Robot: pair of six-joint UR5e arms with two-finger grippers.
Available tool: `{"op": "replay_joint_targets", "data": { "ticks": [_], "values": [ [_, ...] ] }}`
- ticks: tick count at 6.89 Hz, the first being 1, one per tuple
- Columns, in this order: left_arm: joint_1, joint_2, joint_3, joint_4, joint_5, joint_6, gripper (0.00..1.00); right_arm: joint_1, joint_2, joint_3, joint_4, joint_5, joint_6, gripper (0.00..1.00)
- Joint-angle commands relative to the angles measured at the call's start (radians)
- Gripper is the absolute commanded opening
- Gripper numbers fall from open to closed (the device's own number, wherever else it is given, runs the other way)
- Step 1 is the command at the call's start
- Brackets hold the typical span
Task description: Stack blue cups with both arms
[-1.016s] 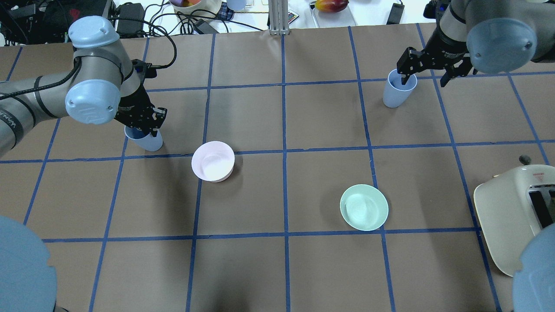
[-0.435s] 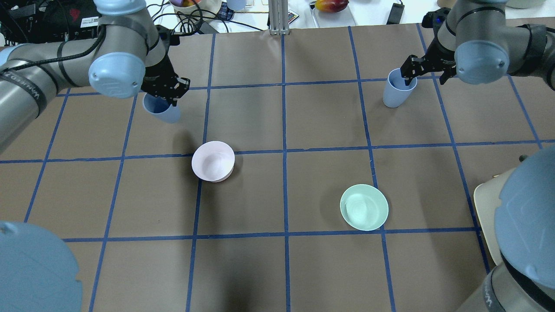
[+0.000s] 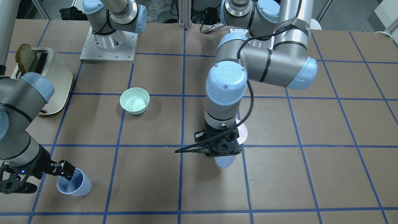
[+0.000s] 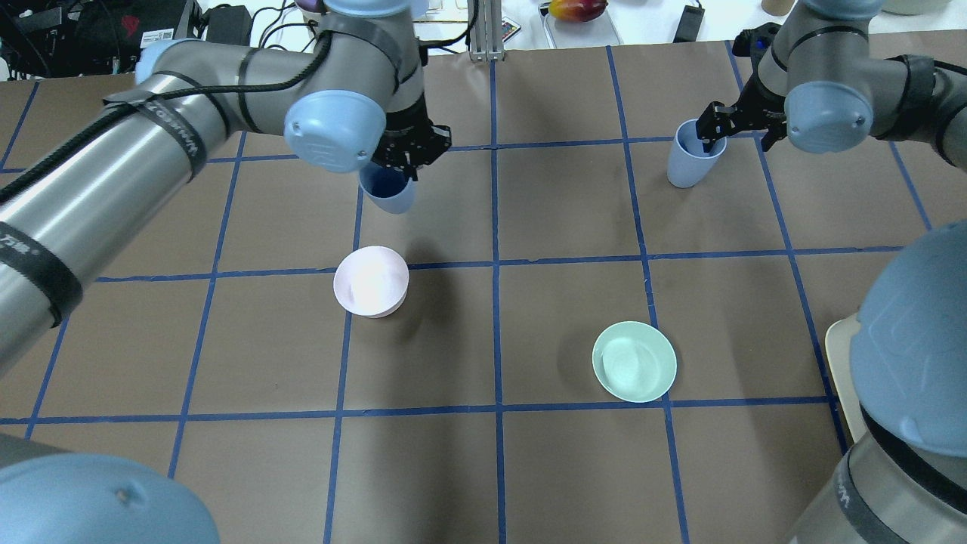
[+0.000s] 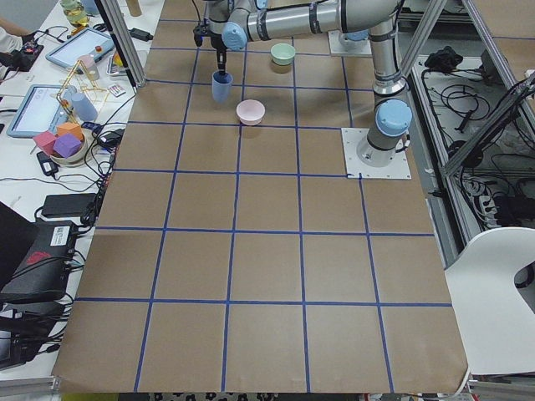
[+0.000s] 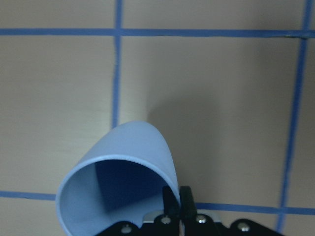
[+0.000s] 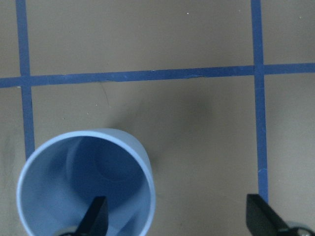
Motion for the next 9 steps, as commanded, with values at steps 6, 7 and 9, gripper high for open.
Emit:
{"op": "replay_joint_targets", "data": {
  "ticks": [6, 7, 9],
  "values": [
    [-0.060, -0.061, 0.020, 0.112, -0.102, -0.155, 1.00, 0.001, -0.008, -0.007, 0.015, 0.004, 0.000, 0.00],
    [-0.021, 0.008, 0.018, 0.003, -0.131, -0.104, 1.00, 0.007, -0.031, -0.005, 0.018, 0.004, 0.003, 0.00],
    [0.074, 0.197, 0.014, -0.361, -0.132, 0.021, 1.00, 0.027, -0.090, -0.007, 0.104, 0.005, 0.070, 0.00]
  ]
}}
